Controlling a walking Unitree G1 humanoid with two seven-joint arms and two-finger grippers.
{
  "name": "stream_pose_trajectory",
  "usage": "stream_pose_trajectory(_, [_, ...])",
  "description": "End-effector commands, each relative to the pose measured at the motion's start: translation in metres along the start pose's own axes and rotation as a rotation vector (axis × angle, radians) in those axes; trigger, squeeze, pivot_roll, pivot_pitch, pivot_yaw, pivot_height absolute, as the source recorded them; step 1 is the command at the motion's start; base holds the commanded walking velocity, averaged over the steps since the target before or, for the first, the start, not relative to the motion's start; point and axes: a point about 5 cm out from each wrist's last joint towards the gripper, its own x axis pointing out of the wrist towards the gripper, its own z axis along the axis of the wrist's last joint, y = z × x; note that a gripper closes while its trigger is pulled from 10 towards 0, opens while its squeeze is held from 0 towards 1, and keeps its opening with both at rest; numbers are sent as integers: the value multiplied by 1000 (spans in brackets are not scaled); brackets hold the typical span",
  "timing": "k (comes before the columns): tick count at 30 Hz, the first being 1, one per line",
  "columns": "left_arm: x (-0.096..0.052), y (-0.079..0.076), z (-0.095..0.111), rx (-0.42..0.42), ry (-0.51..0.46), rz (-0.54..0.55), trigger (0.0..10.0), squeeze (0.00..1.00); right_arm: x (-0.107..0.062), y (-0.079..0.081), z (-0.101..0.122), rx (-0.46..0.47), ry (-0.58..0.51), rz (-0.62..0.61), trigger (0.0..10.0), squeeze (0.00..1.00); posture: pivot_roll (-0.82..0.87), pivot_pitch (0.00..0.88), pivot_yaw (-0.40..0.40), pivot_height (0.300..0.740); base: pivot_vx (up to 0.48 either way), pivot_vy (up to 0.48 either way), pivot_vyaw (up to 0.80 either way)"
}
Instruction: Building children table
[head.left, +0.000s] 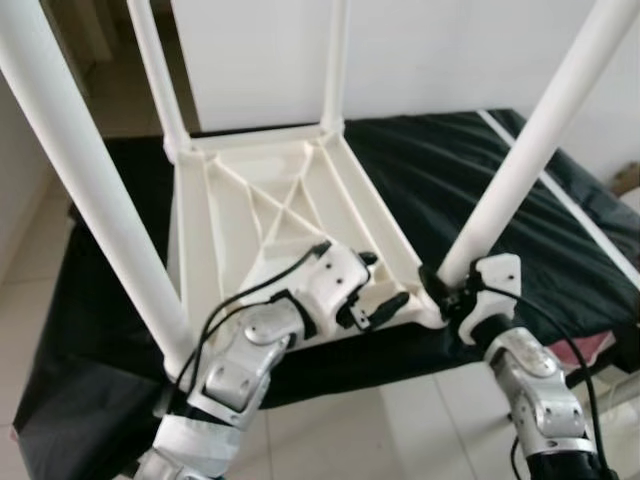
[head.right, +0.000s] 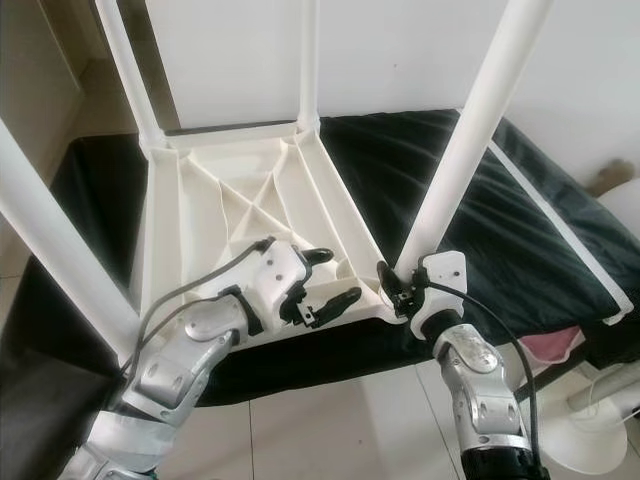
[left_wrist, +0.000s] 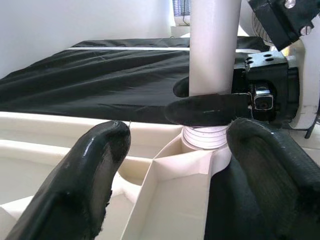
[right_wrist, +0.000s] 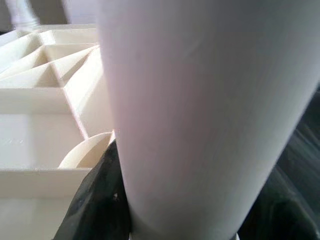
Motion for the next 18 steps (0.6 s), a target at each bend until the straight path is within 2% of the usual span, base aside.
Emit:
stream_pose_trajectory(1, [1,-2,0,1,1,-28,10000,0,-8,2,-15,44,64,-132,10000,0,-56,23,-25,740,0,0,0])
stream_pose_trajectory(2, [1,-2,0,1,1,-28,10000,0,-8,2,-15,44,64,-132,10000,0,-56,23,-25,740,0,0,0])
stream_pose_trajectory(4, [2,-3,0,2,0,-31,10000,0,-10,9,-24,85,82,-265,10000,0,-54,19,-28,740,0,0,0])
stream_pose_trajectory(8, [2,-2,0,2,-1,-30,10000,0,-10,12,-27,100,91,-333,10000,0,-50,16,-31,740,0,0,0])
stream_pose_trajectory(10, [2,-2,1,3,-3,-28,10000,0,-9,20,-31,131,110,-408,10000,0,-48,15,-31,740,0,0,0])
stream_pose_trajectory(13, [1,-4,1,0,-5,-30,10000,0,-10,34,-30,157,106,-395,10000,0,-47,14,-30,740,0,0,0])
stream_pose_trajectory(18, [1,-3,0,1,-1,-30,10000,0,-11,35,-30,157,111,-402,10000,0,-44,14,-33,740,0,0,0])
